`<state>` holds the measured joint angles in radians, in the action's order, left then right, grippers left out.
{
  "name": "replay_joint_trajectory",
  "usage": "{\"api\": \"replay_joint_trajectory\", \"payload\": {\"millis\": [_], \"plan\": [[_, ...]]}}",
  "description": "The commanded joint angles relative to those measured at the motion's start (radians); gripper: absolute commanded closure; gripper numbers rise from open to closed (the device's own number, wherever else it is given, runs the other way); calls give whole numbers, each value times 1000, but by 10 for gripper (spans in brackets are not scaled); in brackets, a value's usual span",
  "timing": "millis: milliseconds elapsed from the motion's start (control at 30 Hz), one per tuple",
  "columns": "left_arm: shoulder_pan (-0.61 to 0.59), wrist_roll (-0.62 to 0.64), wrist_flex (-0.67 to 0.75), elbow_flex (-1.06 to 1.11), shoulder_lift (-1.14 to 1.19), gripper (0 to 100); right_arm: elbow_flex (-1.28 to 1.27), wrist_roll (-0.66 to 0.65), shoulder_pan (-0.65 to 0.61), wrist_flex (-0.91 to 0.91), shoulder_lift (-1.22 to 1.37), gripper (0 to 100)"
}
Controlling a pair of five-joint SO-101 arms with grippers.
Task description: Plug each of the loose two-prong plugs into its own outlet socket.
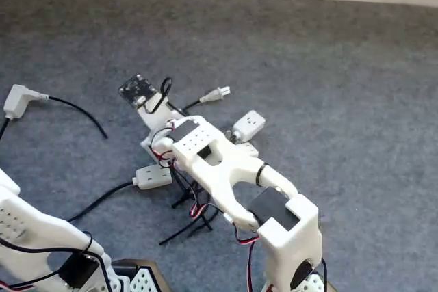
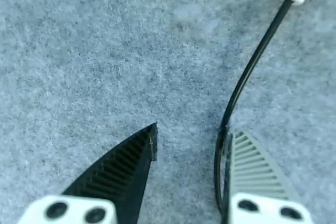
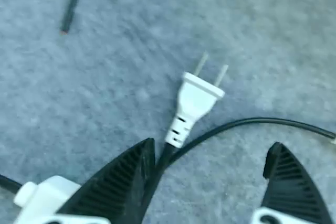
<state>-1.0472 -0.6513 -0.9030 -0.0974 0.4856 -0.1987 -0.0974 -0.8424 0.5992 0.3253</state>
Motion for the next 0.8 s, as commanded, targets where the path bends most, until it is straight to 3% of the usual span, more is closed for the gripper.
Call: {"api": "replay_joint_trajectory", "payload": {"millis": [0,567,633,733,767], "plan": [[8,8,-8,-31,-7,793,88,11,-10,-18,-22,670],[-31,6,-6,-8,-16,793,150,14,-21,-67,202,685],[-31,6,-8,-7,-16,793,150,14,-18,-59,202,770],[-31,6,-8,-5,-16,793,180,14,-16,15,200,981],[-31,6,-8,-7,-16,793,200,12,-15,53,200,998]]}}
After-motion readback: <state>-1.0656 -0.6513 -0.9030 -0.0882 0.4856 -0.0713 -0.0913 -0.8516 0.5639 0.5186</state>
